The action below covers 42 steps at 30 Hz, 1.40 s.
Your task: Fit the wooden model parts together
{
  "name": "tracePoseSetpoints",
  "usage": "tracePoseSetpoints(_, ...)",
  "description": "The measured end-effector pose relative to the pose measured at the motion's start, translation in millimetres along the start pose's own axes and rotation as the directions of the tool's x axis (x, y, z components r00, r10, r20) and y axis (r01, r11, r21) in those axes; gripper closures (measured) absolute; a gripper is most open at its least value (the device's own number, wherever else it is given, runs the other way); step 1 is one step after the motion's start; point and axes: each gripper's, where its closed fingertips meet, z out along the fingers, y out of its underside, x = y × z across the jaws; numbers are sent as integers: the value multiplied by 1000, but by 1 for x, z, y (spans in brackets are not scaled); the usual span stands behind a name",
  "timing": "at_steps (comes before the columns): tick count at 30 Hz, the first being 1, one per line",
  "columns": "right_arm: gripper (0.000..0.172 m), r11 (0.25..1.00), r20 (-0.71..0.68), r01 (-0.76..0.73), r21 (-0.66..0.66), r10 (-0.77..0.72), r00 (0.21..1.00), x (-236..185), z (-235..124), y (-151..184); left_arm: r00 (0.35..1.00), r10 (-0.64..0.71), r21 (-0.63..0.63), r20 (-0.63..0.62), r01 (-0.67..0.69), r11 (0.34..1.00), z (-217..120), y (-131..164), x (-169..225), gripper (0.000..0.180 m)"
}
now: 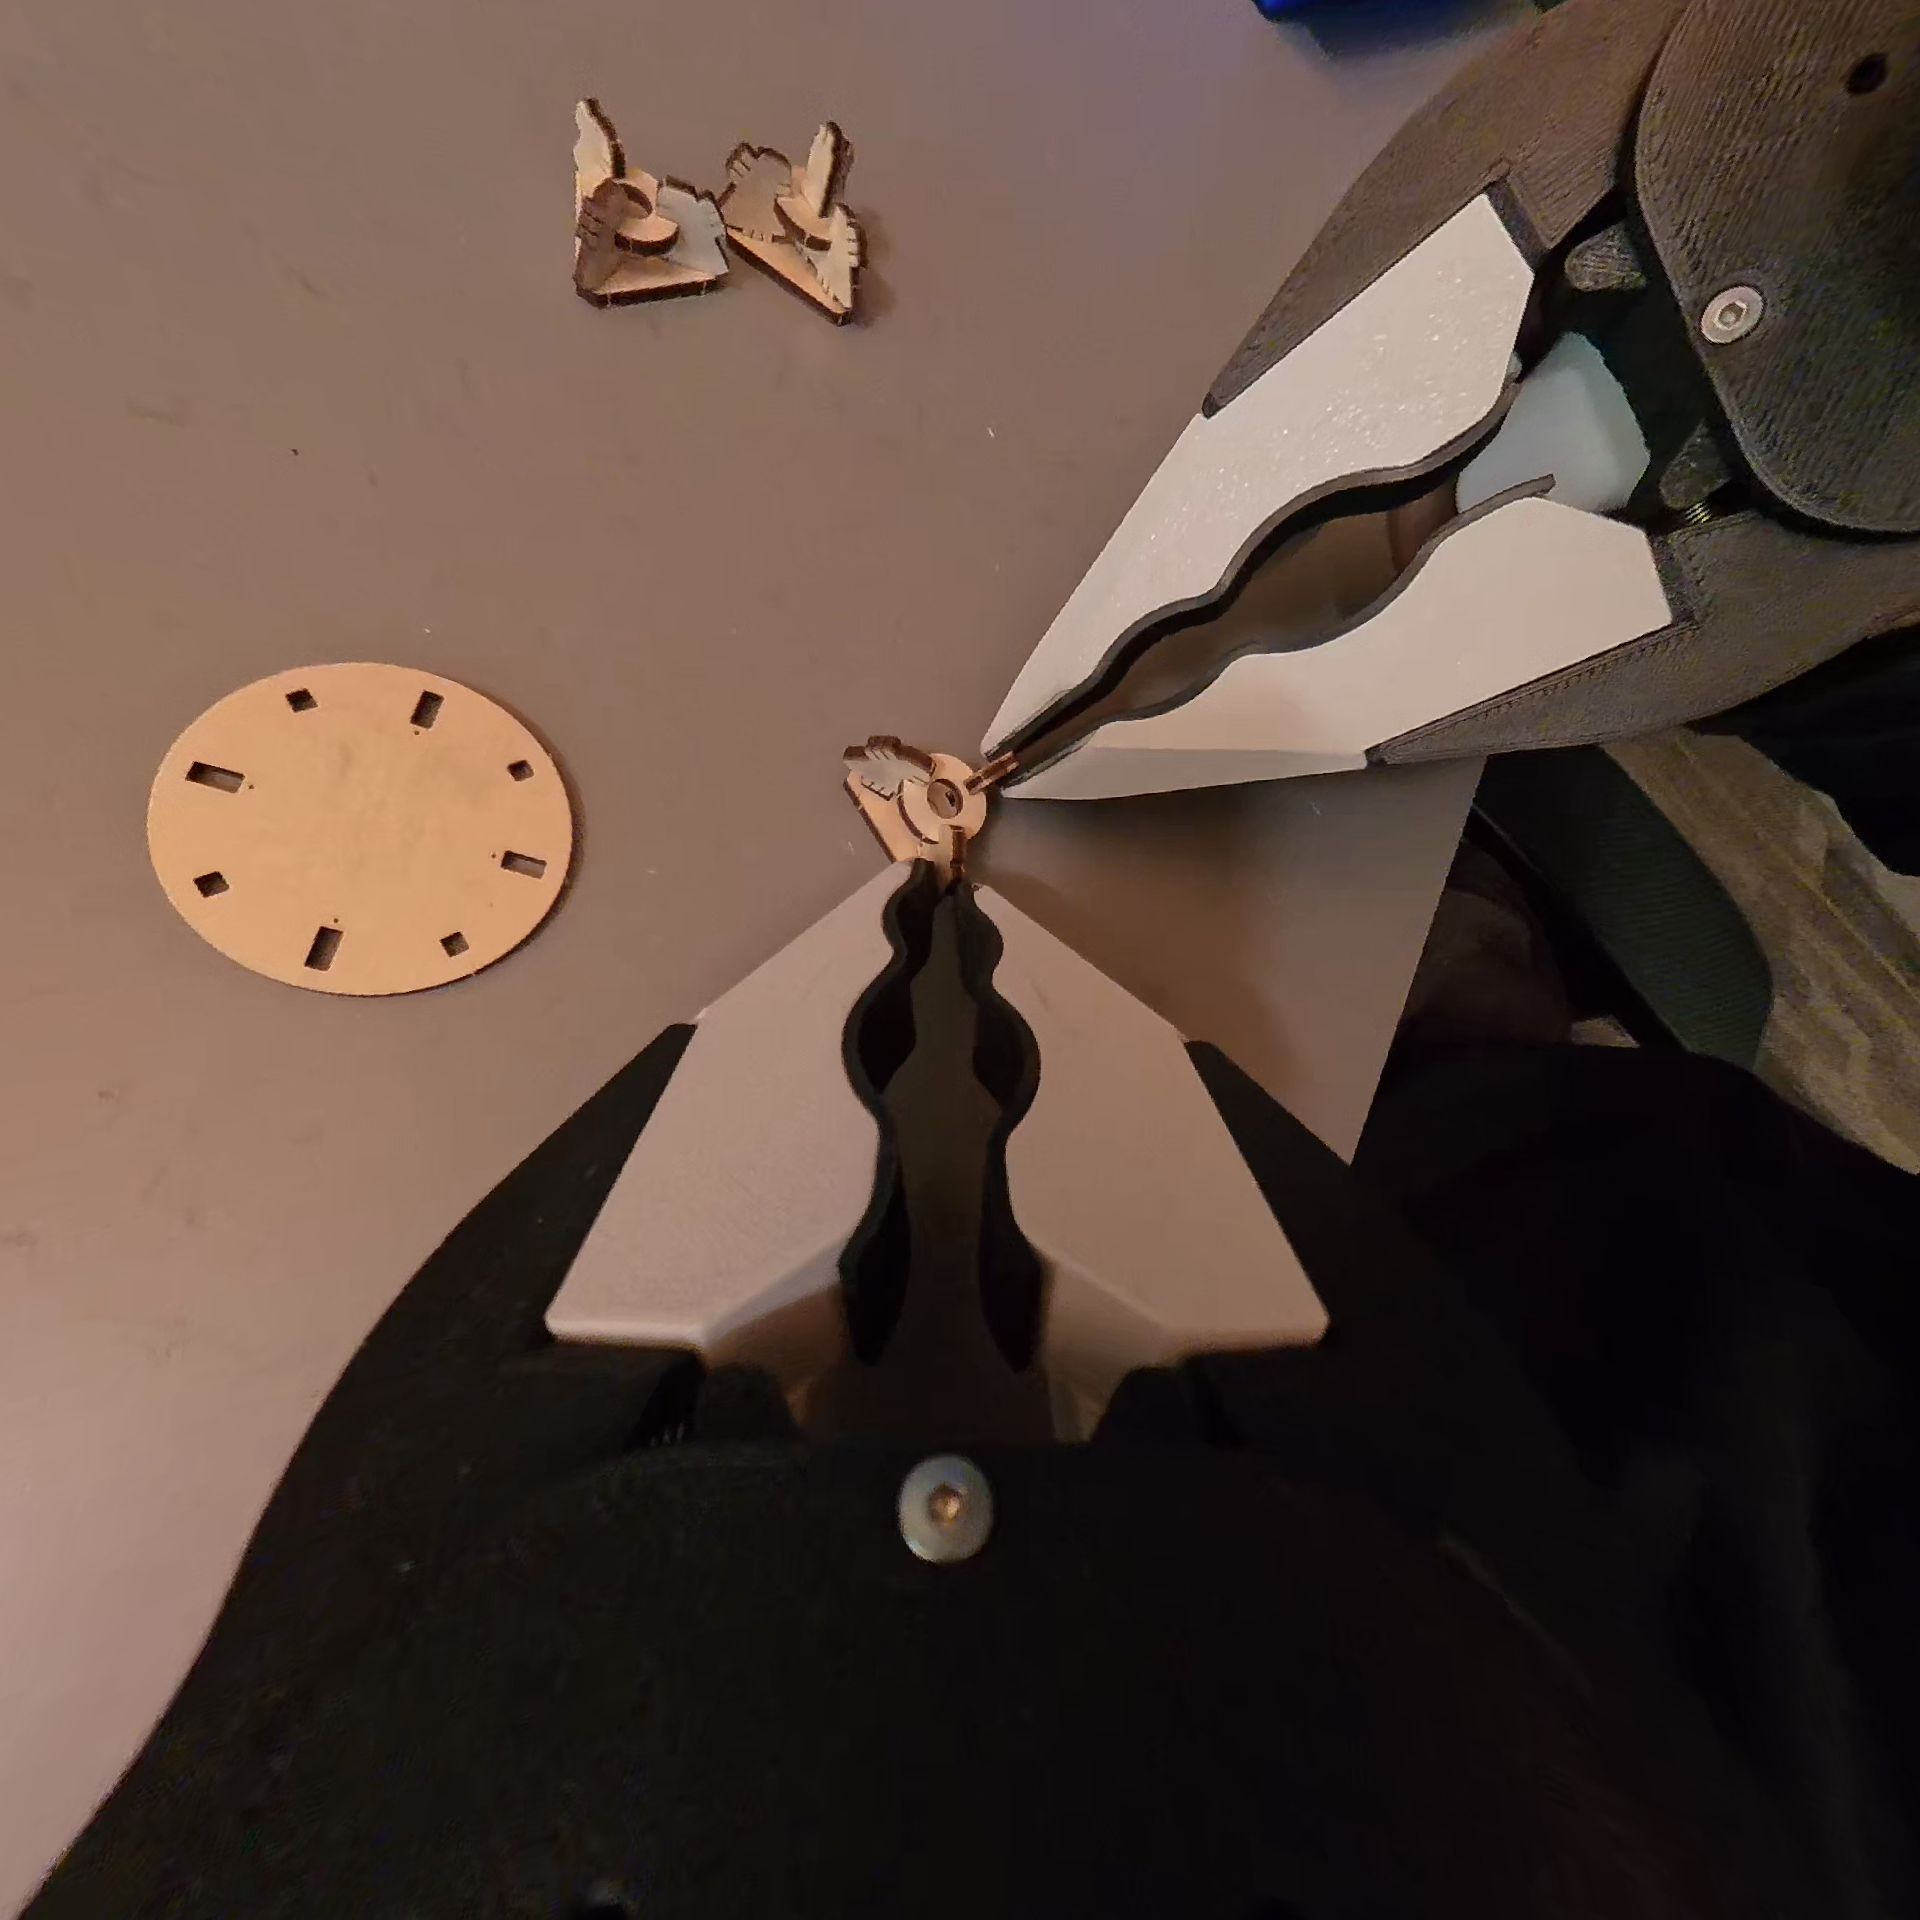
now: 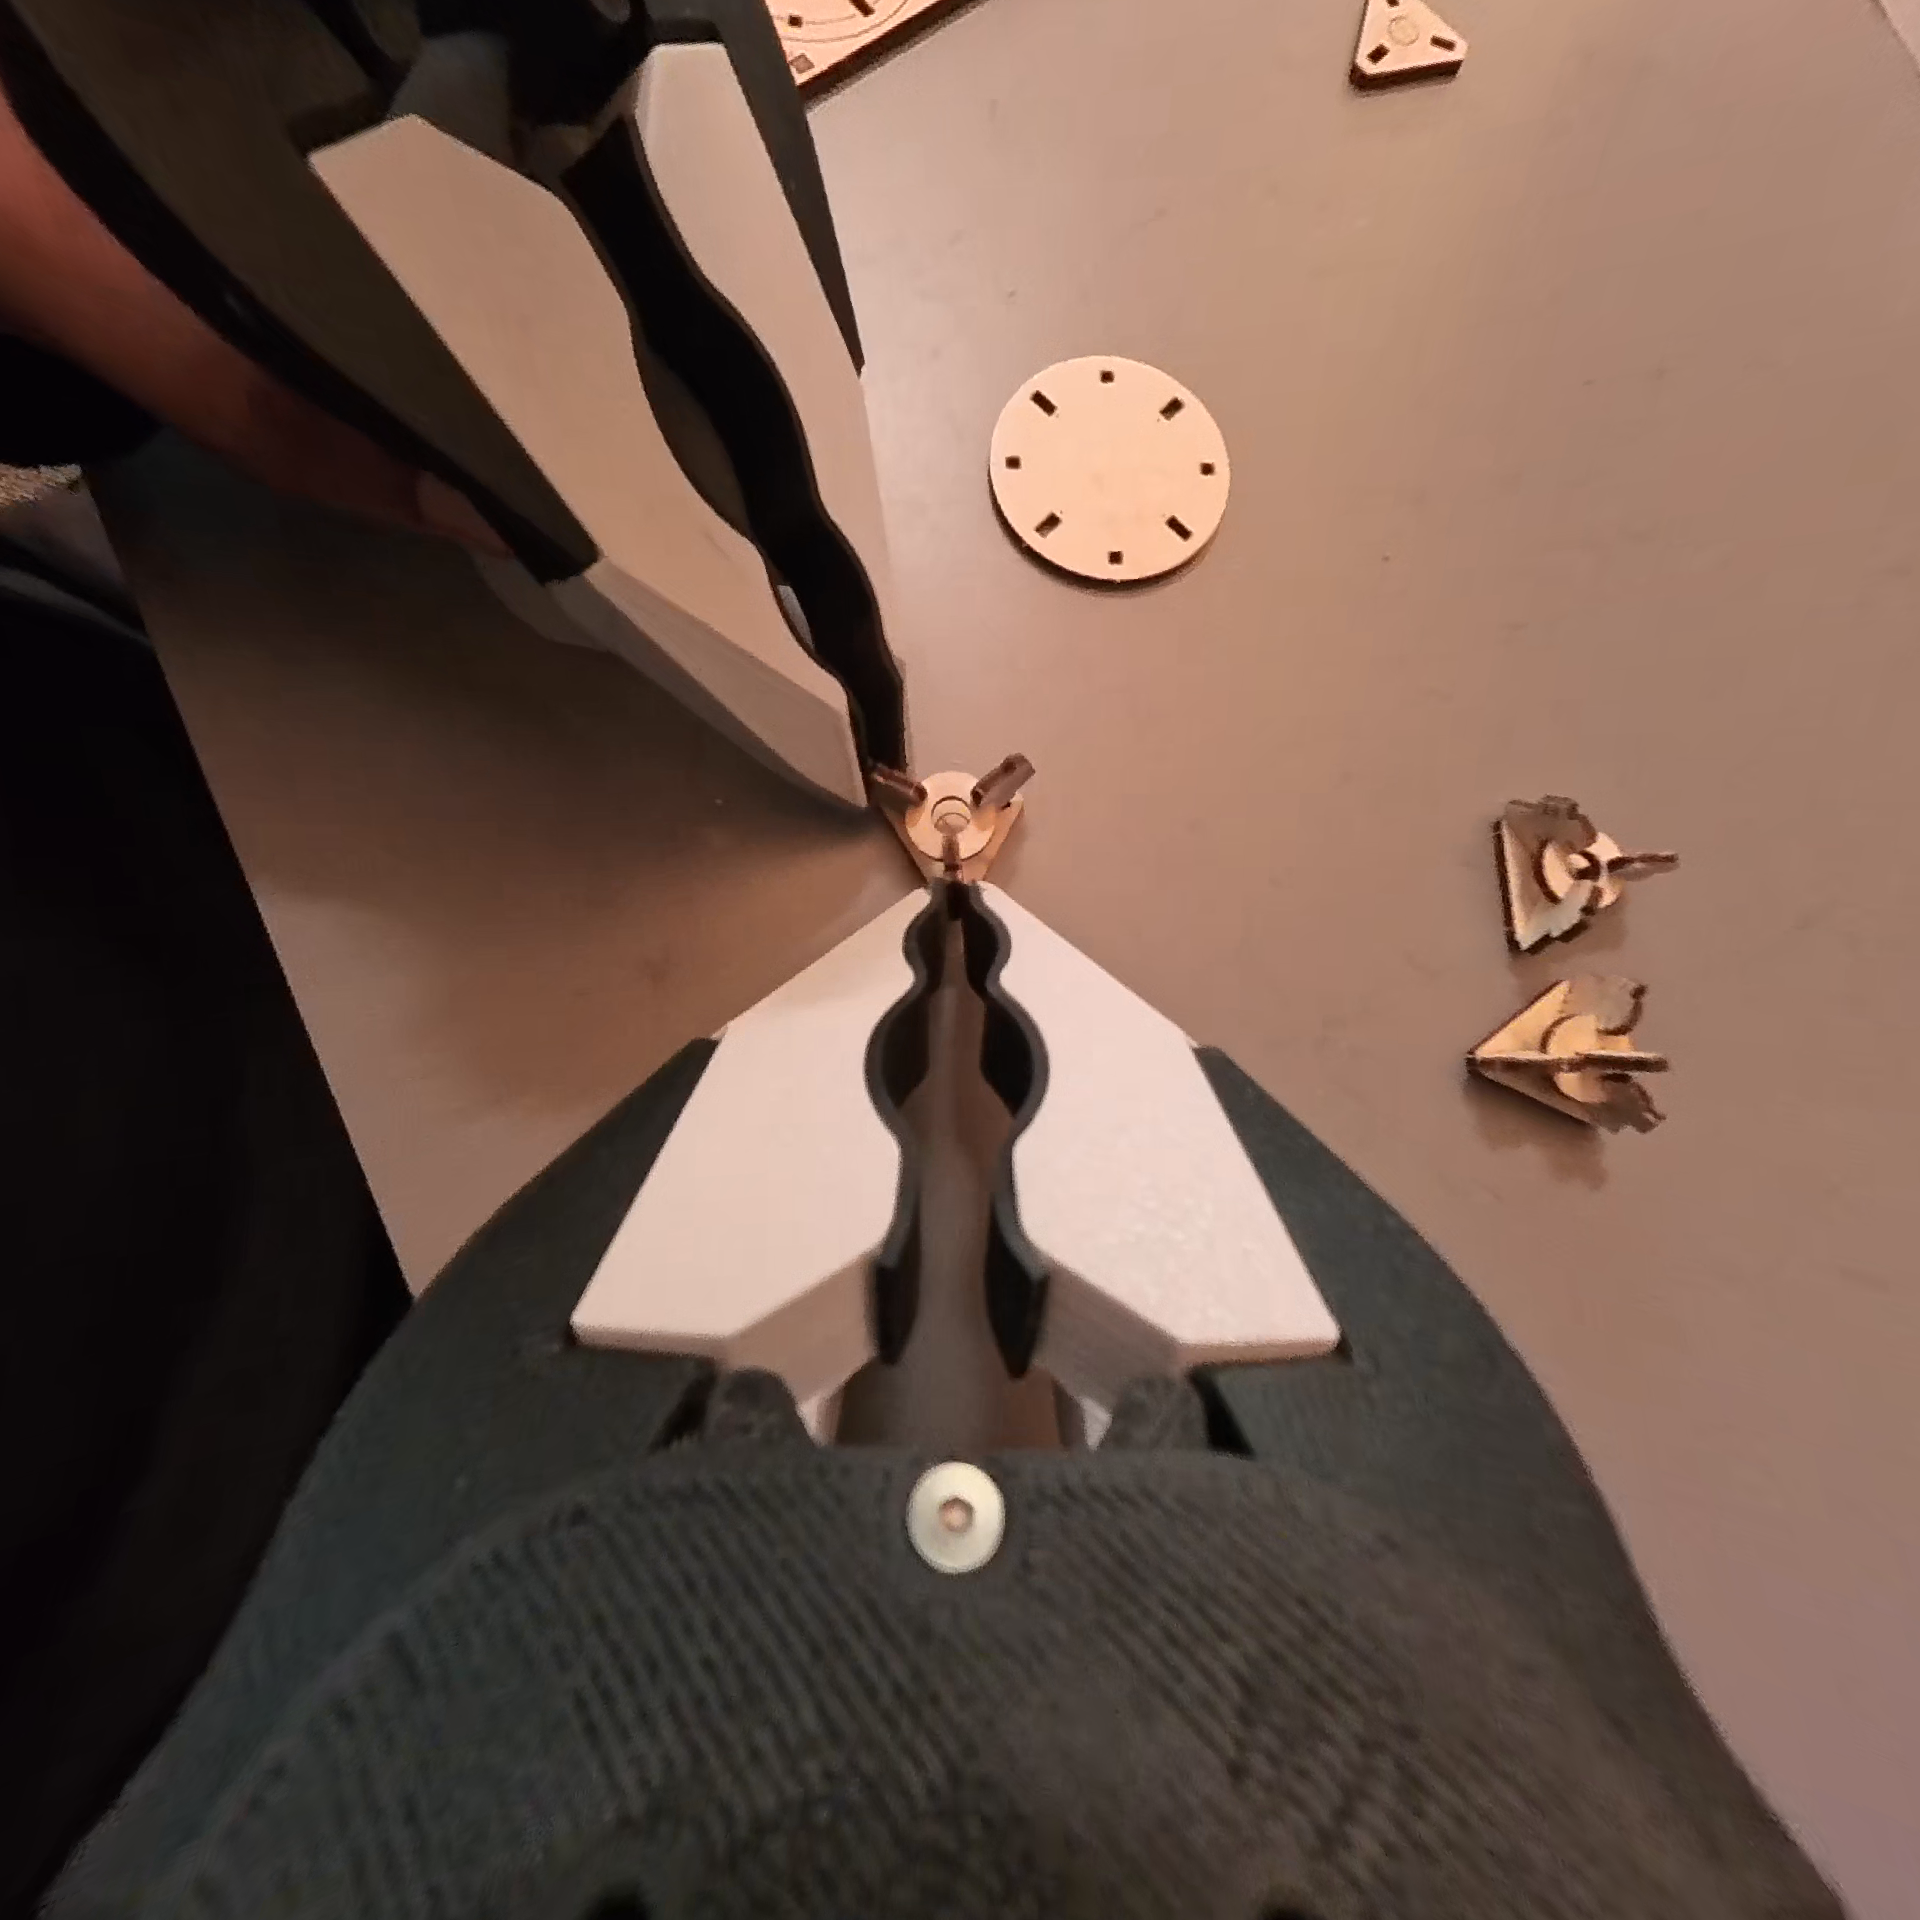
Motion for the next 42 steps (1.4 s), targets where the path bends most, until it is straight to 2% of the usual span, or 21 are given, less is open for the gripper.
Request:
tracePoseSetpoints(6, 171, 1000, -3, -2, -15, 2, 1000, 0, 0, 0, 1000, 11, 1, 13, -11, 1000, 1, 0, -2, 176)
tracePoseSetpoints(8, 171, 1000, -6, 6, -21, -7, 1000, 0, 0, 0, 999, 25, -12, 37, -24, 1000, 3, 3, -3, 170)
tracePoseSetpoints(9, 171, 1000, -8, 11, -25, -11, 1000, 0, 0, 0, 999, 28, -2, 34, -28, 1000, 3, 1, -1, 162)
tracePoseSetpoints(12, 171, 1000, -4, 14, -26, -14, 1000, 0, 1, -1, 999, 34, 46, 29, -36, 998, 1, -7, 1, 154)
tracePoseSetpoints(21, 171, 1000, 49, -6, -23, 8, 999, 0, 2, -2, 995, 42, 28, 89, -44, 999, 8, -5, -5, 156)
tracePoseSetpoints(28, 171, 999, 31, 15, -51, -13, 999, 0, 2, -2, 999, -33, 42, 18, 32, 999, 7, -6, -6, 160)
tracePoseSetpoints(34, 171, 997, 38, -2, -79, 5, 999, 0, 3, -1, 999, -44, 40, 8, 43, 998, 7, -6, -6, 165)
tracePoseSetpoints(39, 149, 995, 16, 61, -75, -60, 998, 5, 1, -5, 996, -75, 49, -47, 78, 996, 6, -7, -3, 165)
tracePoseSetpoints(42, 138, 977, 14, 209, -31, -209, 978, 5, -1, -17, 994, -87, 51, -65, 91, 995, 6, -8, -3, 165)
